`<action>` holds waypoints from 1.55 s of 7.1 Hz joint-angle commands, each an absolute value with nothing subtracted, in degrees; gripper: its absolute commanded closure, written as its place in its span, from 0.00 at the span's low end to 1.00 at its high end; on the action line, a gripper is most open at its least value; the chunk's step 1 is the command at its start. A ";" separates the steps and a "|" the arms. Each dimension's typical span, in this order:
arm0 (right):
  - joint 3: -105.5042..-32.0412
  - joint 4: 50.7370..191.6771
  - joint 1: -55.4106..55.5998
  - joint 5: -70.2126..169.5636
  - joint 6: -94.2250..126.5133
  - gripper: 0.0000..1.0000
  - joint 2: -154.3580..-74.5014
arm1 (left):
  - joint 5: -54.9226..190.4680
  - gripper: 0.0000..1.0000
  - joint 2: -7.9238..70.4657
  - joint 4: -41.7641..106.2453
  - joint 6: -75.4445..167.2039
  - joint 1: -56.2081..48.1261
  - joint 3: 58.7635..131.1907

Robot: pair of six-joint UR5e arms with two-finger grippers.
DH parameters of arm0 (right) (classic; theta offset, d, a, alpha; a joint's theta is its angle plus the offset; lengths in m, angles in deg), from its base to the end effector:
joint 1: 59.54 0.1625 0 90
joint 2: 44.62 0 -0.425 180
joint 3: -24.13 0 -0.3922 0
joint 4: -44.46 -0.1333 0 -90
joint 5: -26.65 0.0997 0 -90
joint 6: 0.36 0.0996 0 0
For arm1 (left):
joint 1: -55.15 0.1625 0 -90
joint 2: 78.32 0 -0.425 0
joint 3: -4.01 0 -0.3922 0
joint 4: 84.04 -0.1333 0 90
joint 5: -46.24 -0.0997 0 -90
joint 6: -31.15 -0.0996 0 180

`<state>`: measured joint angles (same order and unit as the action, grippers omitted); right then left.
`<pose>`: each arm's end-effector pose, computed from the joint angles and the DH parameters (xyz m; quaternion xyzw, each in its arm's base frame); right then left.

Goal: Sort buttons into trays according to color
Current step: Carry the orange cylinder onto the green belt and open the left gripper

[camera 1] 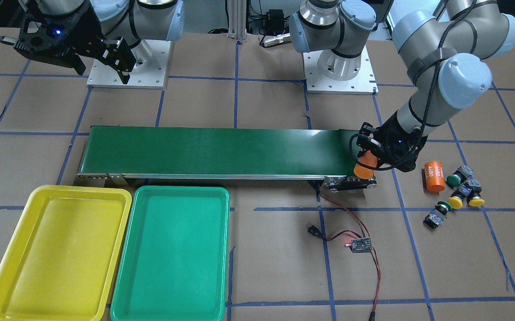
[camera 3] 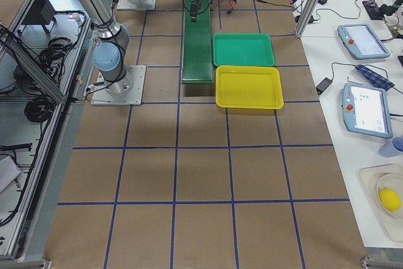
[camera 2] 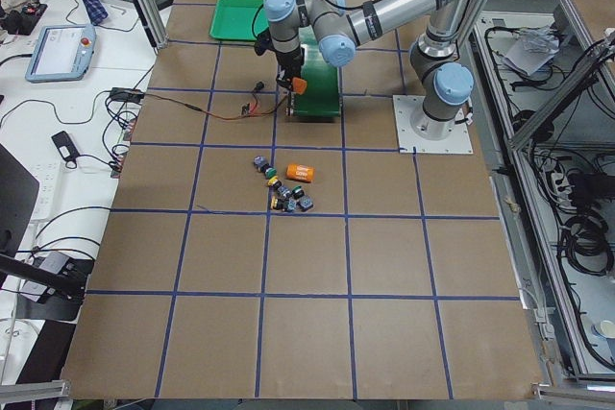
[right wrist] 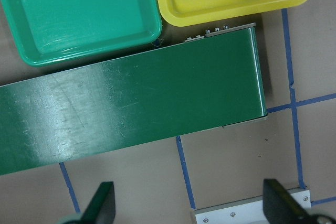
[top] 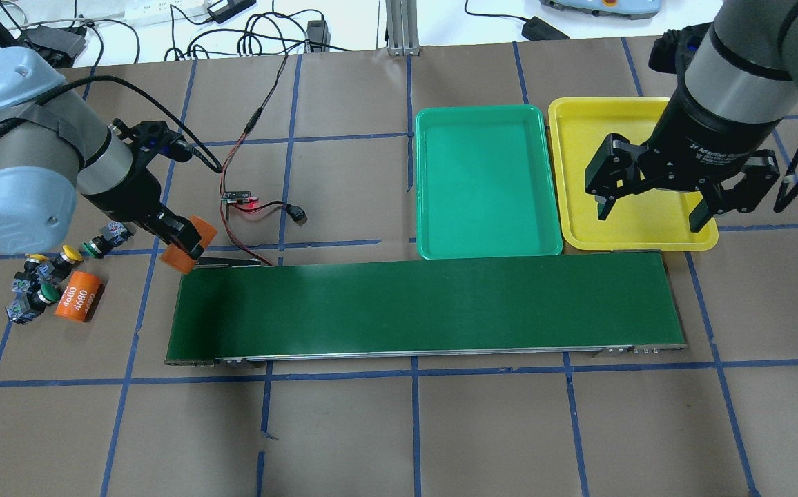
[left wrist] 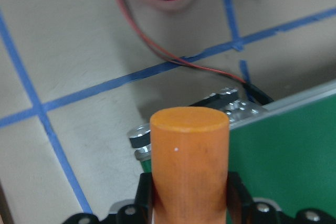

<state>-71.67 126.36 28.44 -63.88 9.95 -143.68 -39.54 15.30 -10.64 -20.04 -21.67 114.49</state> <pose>0.1176 -0.4200 0.4968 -0.1071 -0.9933 -0.0418 0.0077 -0.0296 -0.4904 0.3150 -0.3225 -0.9436 -0.0357 0.0659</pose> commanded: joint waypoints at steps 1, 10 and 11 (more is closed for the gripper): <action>-71.67 126.29 28.44 -64.66 10.01 0.00 -143.67 | -38.84 0.97 12.65 -13.70 -44.88 -22.28 121.49; -71.67 126.29 28.44 -64.66 10.01 0.00 -143.59 | -31.45 0.00 8.95 -18.82 -59.47 -28.87 129.24; -71.67 126.29 28.44 -64.66 10.01 0.00 -143.59 | -31.37 0.00 9.04 -19.08 -59.21 -28.87 129.16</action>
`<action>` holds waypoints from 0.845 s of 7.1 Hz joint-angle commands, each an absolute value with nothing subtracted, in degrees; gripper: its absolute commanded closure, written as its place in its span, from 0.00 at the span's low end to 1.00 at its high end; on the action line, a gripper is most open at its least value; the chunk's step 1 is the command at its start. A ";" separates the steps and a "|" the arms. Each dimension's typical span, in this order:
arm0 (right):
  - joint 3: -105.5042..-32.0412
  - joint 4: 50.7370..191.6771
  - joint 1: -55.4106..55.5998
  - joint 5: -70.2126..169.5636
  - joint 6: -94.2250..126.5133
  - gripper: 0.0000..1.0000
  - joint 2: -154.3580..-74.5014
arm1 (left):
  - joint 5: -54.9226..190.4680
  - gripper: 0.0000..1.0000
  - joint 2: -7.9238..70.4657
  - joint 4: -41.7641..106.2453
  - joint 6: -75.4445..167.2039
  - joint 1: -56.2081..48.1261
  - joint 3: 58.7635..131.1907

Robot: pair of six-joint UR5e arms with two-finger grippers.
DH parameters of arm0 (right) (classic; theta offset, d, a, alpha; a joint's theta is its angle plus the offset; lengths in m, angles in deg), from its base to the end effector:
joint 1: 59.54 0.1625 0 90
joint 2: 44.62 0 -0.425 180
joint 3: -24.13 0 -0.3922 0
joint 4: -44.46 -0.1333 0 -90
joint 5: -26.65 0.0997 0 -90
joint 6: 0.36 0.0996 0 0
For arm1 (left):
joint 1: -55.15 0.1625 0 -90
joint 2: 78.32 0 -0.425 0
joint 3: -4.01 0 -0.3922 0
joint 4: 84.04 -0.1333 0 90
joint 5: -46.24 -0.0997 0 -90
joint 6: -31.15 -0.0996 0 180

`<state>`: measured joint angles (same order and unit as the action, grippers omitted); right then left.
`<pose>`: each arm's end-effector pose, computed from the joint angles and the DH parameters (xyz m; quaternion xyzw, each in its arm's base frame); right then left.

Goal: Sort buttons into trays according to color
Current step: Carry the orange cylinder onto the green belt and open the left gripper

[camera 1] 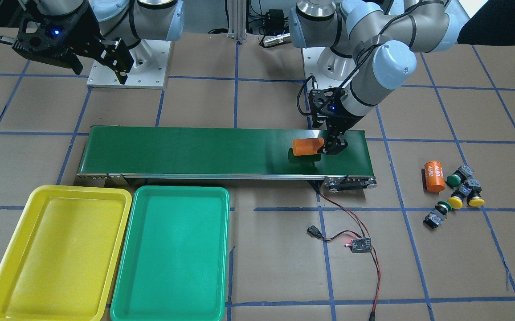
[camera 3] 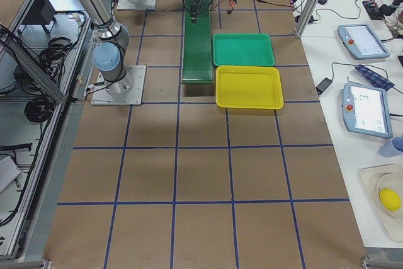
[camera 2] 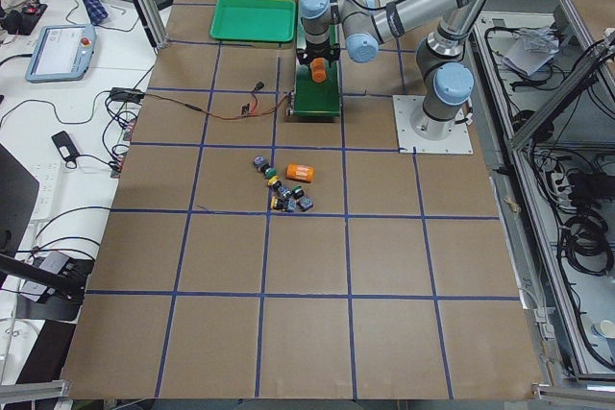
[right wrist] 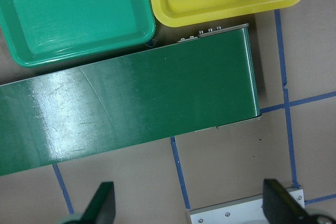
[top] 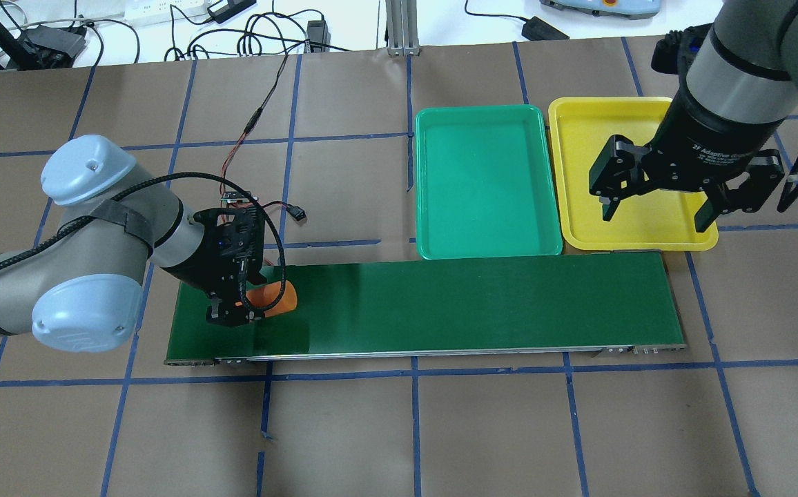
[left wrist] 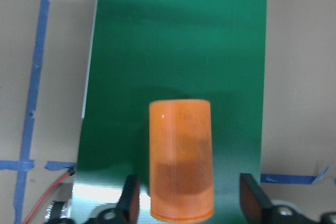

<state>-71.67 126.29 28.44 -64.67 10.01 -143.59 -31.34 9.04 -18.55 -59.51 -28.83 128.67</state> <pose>0.1163 -0.4203 0.4961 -0.1073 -0.9932 -0.0427 0.0147 -0.1120 -0.4131 0.2696 -0.6626 -0.7382 0.0374 0.1204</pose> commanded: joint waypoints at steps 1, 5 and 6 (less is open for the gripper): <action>-71.67 126.29 28.44 -64.66 10.01 0.00 -143.67 | -31.11 0.00 8.69 -19.35 -59.03 -28.35 128.29; -71.75 126.38 28.44 -64.66 10.01 0.00 -143.59 | -33.73 0.00 7.73 -29.55 -45.24 -17.06 129.25; -71.67 126.37 28.44 -64.66 10.01 0.00 -143.59 | -33.22 0.00 7.90 -29.63 -44.27 -10.39 129.25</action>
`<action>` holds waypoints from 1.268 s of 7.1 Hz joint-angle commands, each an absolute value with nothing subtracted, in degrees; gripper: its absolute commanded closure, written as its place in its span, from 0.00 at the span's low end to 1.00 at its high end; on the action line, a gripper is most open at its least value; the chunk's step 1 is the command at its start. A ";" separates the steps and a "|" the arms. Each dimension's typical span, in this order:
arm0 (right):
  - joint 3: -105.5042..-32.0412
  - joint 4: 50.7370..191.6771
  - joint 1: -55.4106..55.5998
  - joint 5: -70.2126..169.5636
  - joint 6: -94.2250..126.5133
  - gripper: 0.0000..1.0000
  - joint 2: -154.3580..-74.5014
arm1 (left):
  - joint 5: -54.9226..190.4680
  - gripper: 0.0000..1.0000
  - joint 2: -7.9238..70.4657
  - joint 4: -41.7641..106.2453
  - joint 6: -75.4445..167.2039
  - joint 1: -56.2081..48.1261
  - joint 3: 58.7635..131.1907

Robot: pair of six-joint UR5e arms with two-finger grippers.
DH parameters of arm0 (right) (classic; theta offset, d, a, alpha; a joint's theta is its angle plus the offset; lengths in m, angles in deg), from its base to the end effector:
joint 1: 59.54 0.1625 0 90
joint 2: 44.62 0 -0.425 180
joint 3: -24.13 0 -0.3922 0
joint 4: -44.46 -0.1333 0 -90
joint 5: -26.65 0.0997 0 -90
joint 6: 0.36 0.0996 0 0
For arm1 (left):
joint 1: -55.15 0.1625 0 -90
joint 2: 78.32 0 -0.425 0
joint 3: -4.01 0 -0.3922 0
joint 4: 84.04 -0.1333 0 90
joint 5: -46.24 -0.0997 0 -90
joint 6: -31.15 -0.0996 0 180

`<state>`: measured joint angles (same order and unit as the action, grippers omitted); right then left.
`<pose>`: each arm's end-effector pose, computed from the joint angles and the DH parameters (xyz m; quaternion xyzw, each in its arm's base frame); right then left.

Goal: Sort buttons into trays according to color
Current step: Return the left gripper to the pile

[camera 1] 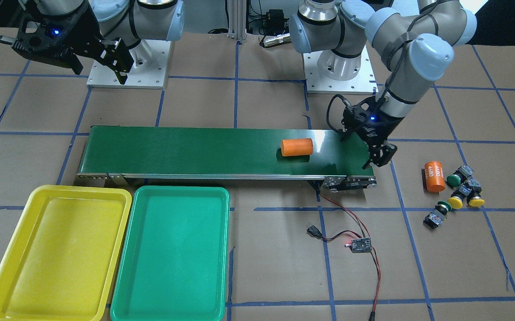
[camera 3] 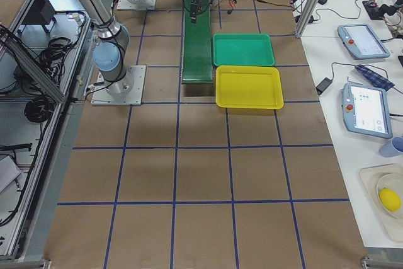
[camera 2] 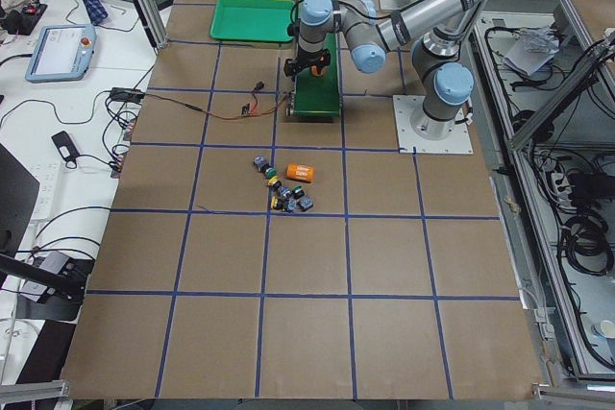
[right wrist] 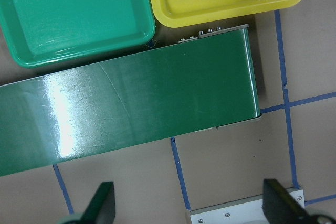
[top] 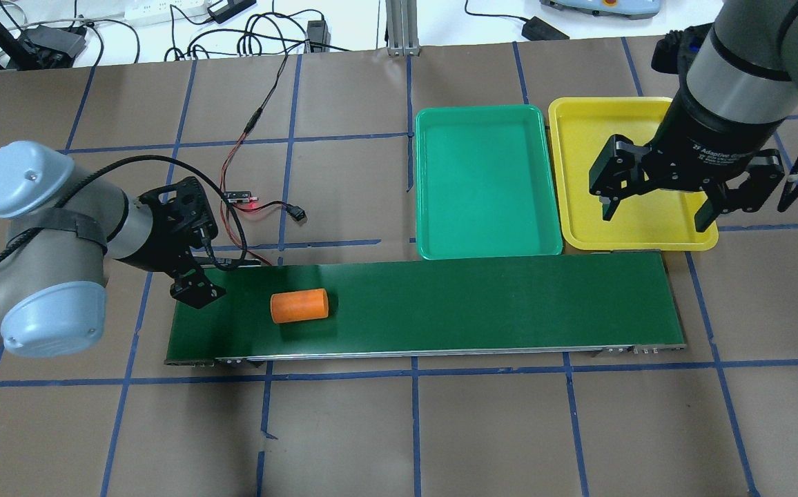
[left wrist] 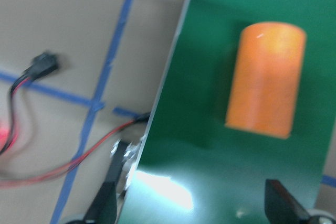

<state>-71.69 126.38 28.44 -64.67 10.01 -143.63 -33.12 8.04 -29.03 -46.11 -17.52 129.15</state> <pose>0.1163 -0.4202 0.4964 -0.1073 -0.9932 -0.0417 0.0146 -0.0218 -0.4393 0.2901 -0.4995 -0.8608 0.0887 0.0406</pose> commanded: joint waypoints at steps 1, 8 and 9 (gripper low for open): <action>-71.67 126.29 28.44 -64.66 10.01 0.00 -143.59 | -32.95 0.00 9.90 -29.72 -42.96 -3.36 129.43; -71.67 126.46 28.44 -64.66 10.01 0.00 -143.67 | -33.74 0.00 23.70 -35.70 -38.46 9.54 126.95; -71.67 126.46 28.44 -64.66 9.93 0.00 -143.67 | -33.74 0.00 24.76 -36.66 -38.46 9.54 126.97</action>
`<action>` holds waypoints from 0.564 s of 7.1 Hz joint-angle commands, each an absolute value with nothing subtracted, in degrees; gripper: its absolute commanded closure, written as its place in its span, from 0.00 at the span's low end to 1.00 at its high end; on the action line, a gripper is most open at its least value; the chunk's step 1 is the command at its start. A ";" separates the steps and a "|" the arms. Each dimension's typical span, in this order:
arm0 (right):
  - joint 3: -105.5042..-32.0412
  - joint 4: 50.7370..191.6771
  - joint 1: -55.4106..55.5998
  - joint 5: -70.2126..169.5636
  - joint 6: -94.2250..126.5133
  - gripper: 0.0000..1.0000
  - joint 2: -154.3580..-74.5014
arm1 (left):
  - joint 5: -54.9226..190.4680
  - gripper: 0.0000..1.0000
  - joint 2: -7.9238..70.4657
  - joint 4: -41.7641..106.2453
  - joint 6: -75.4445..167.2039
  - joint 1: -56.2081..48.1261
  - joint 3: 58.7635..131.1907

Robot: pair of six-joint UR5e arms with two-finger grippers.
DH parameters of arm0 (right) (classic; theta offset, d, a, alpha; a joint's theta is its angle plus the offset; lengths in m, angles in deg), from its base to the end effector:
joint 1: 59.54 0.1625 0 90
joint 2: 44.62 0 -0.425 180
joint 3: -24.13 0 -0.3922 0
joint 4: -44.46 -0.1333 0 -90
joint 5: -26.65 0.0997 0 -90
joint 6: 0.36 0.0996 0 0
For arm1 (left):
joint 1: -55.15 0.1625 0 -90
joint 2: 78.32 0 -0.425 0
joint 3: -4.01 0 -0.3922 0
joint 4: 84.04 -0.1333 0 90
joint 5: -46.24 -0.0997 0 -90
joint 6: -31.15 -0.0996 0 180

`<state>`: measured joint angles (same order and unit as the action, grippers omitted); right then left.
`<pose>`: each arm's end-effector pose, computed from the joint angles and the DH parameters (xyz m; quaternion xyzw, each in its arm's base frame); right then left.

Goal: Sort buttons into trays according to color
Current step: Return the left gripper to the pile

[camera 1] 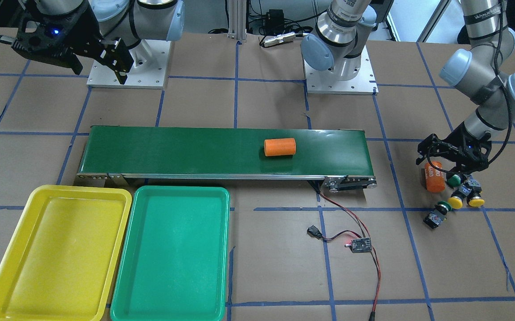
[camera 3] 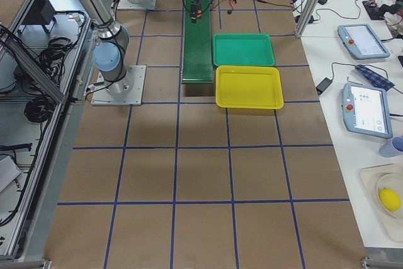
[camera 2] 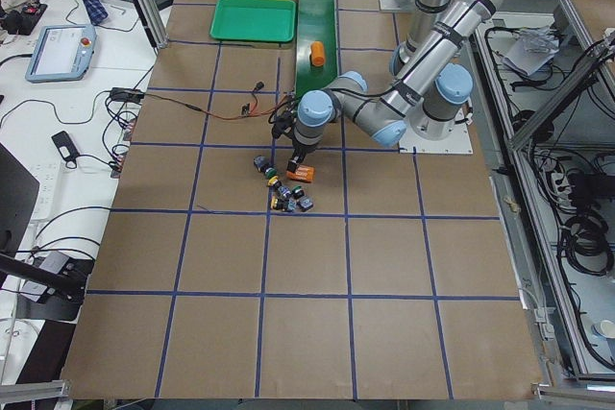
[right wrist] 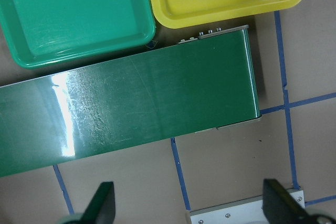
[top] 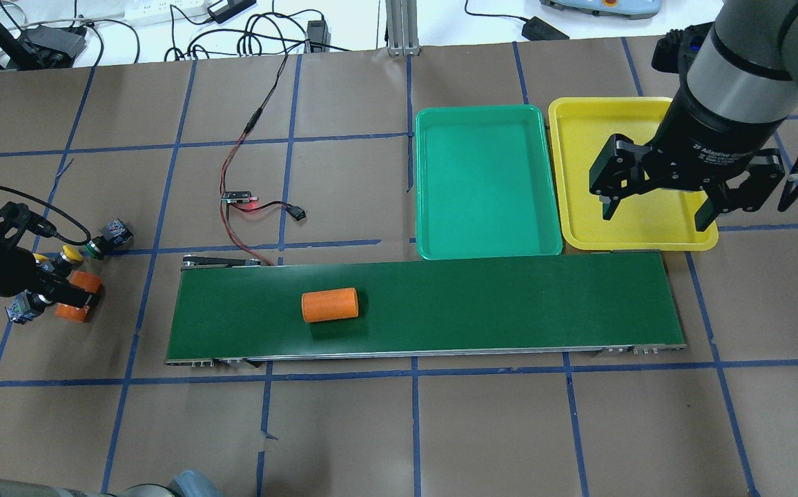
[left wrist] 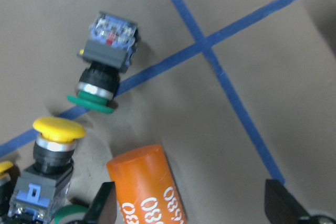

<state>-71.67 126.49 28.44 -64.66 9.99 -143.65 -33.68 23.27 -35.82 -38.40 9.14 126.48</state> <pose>0.1163 -0.4204 0.4969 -0.1072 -0.9933 -0.0404 0.0144 0.2131 -0.4378 0.2041 -0.2186 -0.9717 0.0626 0.0647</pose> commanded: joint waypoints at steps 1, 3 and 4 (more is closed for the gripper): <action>-71.75 126.55 28.44 -64.58 10.01 0.00 -143.59 | -33.74 0.00 26.25 -39.97 -38.29 9.54 126.97; -71.75 126.55 28.44 -64.66 10.01 0.00 -143.59 | -33.65 0.00 28.72 -41.06 -38.20 10.06 126.00; -71.75 126.55 28.44 -64.58 10.01 0.00 -143.59 | -33.65 0.00 29.08 -41.23 -38.11 9.98 126.17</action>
